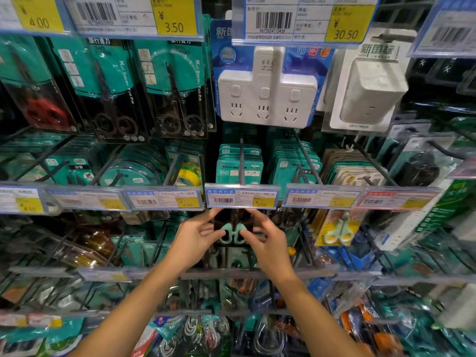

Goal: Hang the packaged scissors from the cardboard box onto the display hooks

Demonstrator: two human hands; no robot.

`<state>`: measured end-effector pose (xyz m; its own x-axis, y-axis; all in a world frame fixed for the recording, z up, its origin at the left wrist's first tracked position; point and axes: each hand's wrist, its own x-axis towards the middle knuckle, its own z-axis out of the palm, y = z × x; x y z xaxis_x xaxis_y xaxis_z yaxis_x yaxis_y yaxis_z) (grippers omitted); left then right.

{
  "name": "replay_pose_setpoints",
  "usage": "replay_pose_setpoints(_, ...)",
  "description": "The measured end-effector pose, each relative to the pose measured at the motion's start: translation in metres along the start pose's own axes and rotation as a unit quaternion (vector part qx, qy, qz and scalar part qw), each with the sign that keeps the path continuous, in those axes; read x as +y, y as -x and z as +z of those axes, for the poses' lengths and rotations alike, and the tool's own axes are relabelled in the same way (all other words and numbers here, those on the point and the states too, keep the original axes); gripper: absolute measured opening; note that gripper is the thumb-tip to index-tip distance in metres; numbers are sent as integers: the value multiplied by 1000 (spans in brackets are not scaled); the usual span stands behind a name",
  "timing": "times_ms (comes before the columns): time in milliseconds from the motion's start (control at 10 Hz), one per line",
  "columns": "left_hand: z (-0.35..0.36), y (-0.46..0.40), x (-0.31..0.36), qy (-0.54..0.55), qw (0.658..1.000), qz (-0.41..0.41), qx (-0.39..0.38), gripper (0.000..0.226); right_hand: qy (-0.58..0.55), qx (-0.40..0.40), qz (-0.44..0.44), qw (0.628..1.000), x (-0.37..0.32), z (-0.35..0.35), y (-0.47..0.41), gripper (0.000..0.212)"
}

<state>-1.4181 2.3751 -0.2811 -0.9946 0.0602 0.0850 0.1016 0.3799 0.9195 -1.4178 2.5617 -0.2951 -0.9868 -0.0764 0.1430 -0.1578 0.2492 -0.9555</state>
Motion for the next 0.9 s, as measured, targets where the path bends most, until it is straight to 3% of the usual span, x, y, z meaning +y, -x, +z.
replay_pose_setpoints(300,2,-9,5,-24,999,-28,7,57,15,14,3,1000,8,6,-13,46)
replay_pose_setpoints(500,-2,-5,-2,-104,990,89,-33,62,21,28,1,999,7,7,-12,42)
replay_pose_setpoints(600,-3,2,-6,-178,973,130,-64,67,40,32,-10,999,9,5,-6,40)
replay_pose_setpoints(800,0,22,2,-359,930,45,-65,65,66,18,34,997,2,4,8,45)
replay_pose_setpoints(900,1,32,14,-482,875,23,-37,65,205,5,2,979,-7,1,15,57)
